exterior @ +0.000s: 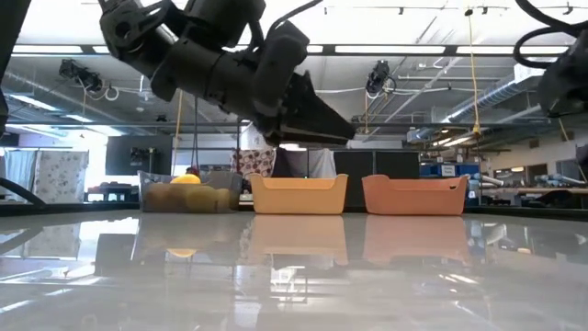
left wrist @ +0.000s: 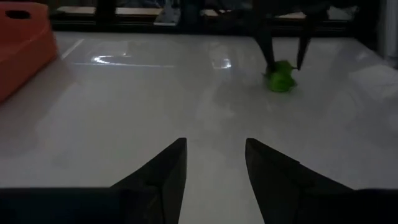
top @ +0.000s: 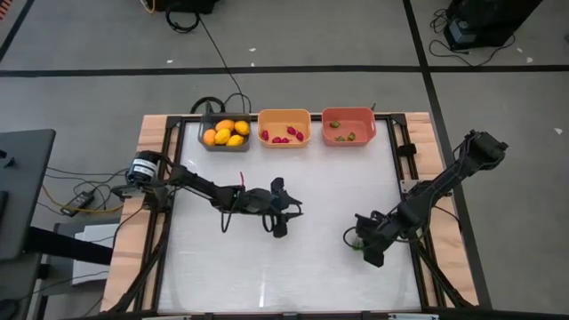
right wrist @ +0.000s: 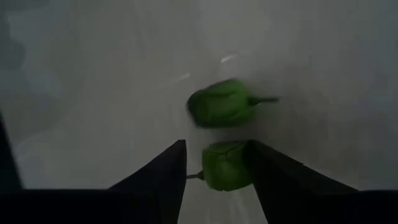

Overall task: Sort produce into baskets
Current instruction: Put the green chili pepper into the orange bin

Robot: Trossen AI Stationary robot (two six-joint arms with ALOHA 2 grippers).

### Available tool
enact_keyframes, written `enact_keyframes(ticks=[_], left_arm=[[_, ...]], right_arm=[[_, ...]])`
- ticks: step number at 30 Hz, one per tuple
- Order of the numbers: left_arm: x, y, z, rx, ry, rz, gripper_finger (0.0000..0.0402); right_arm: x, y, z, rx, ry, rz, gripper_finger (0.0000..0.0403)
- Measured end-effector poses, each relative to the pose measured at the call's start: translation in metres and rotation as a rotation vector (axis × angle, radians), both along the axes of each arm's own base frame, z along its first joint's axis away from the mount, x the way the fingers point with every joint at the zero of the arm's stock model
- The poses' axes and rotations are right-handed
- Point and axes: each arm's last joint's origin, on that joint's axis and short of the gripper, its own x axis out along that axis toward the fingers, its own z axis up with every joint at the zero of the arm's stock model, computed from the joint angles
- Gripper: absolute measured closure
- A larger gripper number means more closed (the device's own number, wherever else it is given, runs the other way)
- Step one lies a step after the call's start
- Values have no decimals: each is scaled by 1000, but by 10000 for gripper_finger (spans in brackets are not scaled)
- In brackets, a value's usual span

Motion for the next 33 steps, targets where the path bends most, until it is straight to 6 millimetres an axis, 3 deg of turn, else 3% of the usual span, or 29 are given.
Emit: enact_keyframes(ticks=[6,10,17,24,33], left_arm=[[6,-8,9,5,-15,-9,232],[5,-10,7,-15,-5,-7,228],[7,-12,4,-36,4,-36,173],[44,-20,-10,-42,29,-95,105],[66,-26,-7,-7,43,-158,95]], right_arm=[[5,1,13,-115,-47,-18,228],[4,0,26,-171,19,-29,229],[-4,4,27,-143,110,-61,229],[-7,9,28,-116,102,-96,229],[-11,15,29,-189,-7,-181,229]])
